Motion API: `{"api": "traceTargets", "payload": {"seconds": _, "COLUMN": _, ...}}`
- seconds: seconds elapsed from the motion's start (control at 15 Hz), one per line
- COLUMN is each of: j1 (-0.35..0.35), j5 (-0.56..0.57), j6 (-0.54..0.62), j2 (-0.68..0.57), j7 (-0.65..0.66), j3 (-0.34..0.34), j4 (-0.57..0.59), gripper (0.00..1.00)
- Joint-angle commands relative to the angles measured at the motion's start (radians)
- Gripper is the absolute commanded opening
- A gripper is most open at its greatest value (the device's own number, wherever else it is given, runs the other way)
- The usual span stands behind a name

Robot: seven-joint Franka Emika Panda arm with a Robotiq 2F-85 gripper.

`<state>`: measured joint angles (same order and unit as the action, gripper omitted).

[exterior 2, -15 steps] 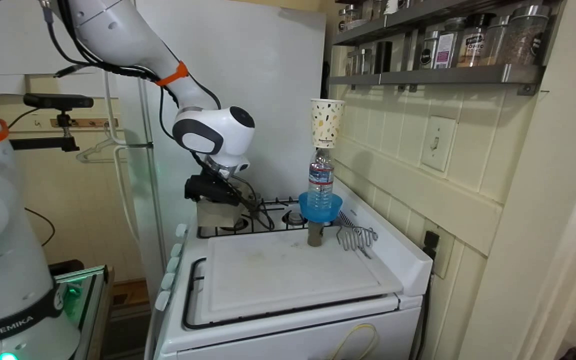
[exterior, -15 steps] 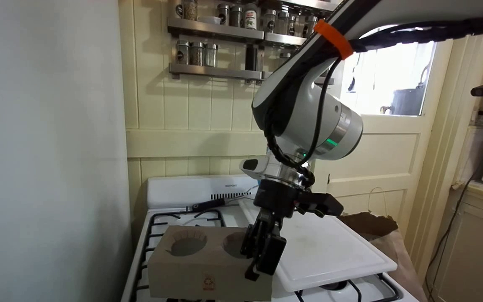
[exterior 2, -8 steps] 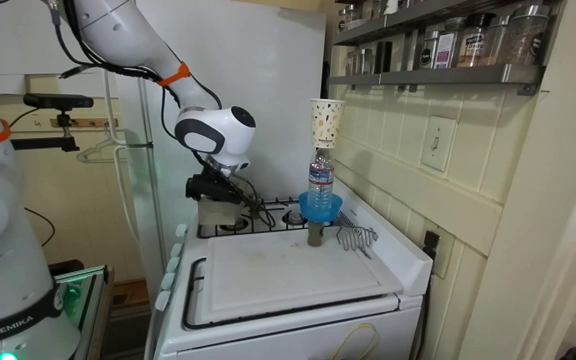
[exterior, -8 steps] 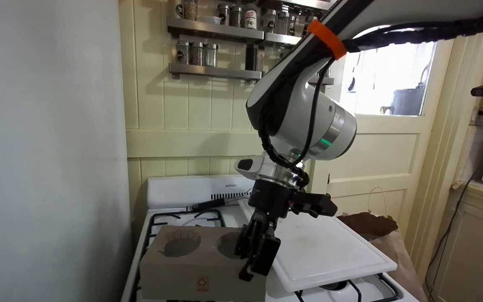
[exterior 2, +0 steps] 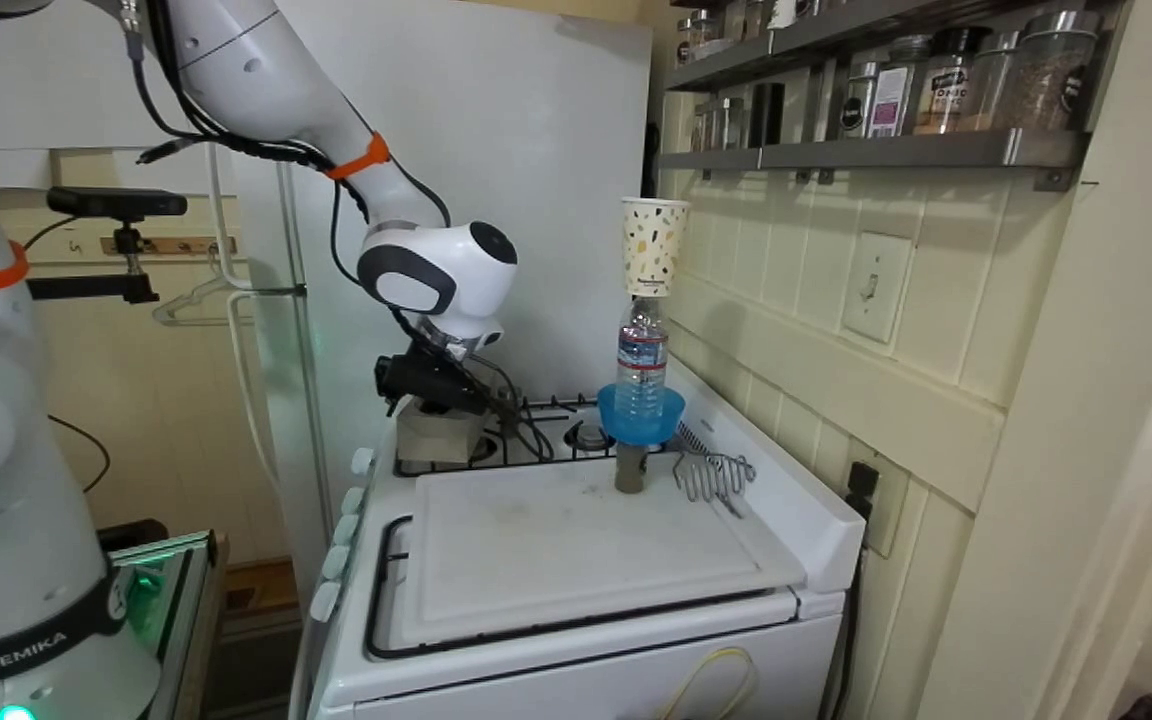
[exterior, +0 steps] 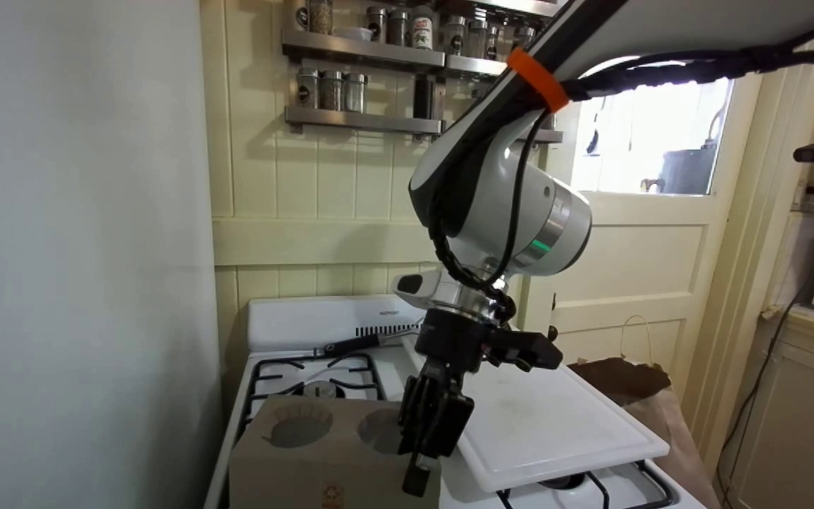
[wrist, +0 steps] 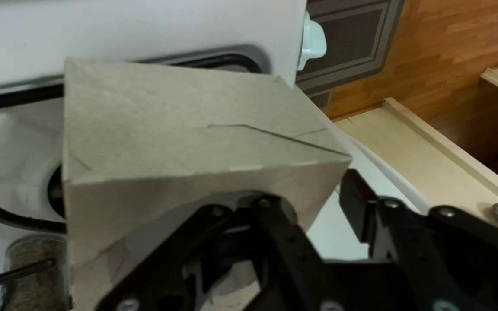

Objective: Move the box to the left

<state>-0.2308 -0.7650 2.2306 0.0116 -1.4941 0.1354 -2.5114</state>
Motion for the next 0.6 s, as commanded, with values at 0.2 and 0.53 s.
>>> {"api": "traceTargets", "payload": {"seconds": 0.2, "j1": 0.021, "j5": -0.013, "j6": 0.016, "j2": 0.015, "j7": -0.015, "j3": 0.02, "j4": -0.003, "gripper": 0.98}}
{"api": "traceTargets", "payload": {"seconds": 0.53, "j1": 0.011, "j5": -0.007, "j6": 0.072, "j2": 0.064, "j7": -0.012, "j3": 0.033, "j4": -0.025, "gripper": 1.0}}
